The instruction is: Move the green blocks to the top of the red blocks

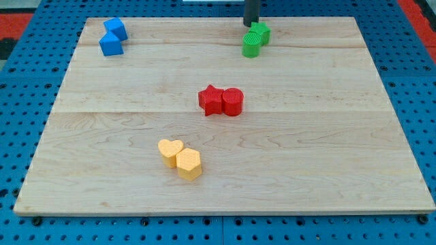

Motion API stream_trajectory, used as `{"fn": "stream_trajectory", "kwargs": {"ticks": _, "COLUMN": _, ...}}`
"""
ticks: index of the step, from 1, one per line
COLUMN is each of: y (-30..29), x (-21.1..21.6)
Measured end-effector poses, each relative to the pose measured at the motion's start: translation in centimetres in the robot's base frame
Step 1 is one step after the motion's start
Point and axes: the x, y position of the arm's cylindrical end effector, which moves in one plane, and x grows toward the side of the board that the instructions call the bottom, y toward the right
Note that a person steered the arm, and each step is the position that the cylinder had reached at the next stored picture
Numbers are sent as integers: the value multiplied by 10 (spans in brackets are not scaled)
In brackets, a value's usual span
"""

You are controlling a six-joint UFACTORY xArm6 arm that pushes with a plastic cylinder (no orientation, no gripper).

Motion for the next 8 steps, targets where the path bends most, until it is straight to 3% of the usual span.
{"fn": "stream_trajectory", "kwargs": {"ticks": 2, "y": 48, "x": -8}}
{"fn": "stream_trajectory", "kwargs": {"ticks": 5, "y": -32, "x": 43}}
{"fn": "stream_trajectory", "kwargs": {"ticks": 8, "y": -35, "x": 84}}
